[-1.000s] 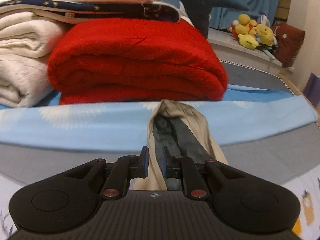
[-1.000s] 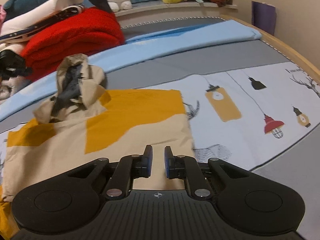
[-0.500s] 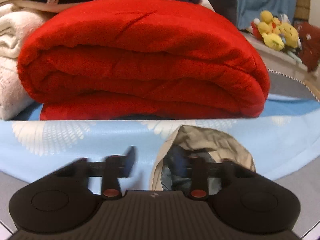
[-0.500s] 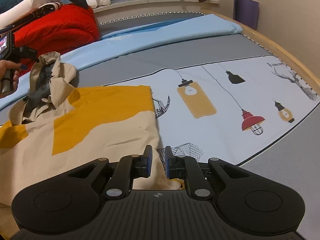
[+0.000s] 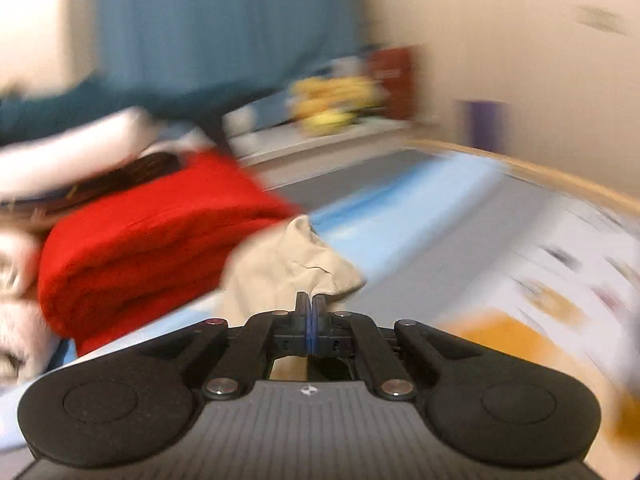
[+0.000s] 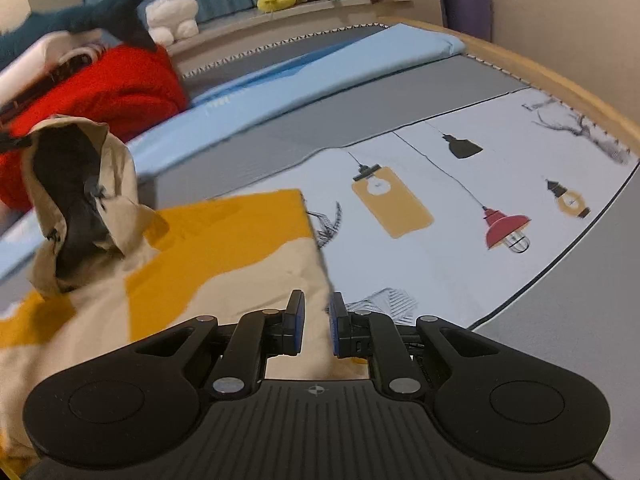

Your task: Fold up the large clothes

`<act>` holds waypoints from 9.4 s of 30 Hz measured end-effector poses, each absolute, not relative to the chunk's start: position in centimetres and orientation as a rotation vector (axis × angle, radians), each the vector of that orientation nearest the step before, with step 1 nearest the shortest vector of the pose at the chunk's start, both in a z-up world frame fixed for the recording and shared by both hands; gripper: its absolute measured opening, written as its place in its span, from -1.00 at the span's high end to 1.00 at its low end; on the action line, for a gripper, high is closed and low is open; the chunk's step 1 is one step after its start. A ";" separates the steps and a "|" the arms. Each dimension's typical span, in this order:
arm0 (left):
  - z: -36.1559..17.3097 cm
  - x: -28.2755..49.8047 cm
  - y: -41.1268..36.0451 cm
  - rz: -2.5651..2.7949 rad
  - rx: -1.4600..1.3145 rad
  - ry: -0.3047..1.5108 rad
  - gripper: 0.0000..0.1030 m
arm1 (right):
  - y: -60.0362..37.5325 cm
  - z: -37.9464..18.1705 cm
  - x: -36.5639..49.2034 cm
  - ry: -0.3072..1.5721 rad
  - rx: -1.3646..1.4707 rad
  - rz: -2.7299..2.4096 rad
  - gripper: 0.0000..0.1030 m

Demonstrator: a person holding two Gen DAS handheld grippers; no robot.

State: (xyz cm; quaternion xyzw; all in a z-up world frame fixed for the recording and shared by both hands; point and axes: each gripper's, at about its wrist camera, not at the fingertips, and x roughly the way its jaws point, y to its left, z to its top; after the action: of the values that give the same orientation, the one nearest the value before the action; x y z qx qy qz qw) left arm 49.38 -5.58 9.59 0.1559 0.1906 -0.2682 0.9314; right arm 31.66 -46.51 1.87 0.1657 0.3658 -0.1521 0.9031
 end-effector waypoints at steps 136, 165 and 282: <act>11.9 -9.5 15.5 -0.124 -0.104 0.189 0.56 | -45.0 23.2 -20.2 -0.112 0.210 -0.305 0.15; -7.2 5.0 17.3 0.116 -0.211 1.063 0.27 | -47.4 -4.0 -0.9 1.005 0.215 -0.356 0.13; -1.4 20.4 25.6 -0.015 -0.504 0.967 0.16 | -52.5 4.4 11.3 0.741 0.335 -0.239 0.46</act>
State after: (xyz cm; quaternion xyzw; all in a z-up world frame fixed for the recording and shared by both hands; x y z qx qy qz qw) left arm 20.36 25.59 -1.36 -0.2397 0.4601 -0.0072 0.8549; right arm 11.33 -52.50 4.39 0.1625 0.3597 -0.1160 0.9114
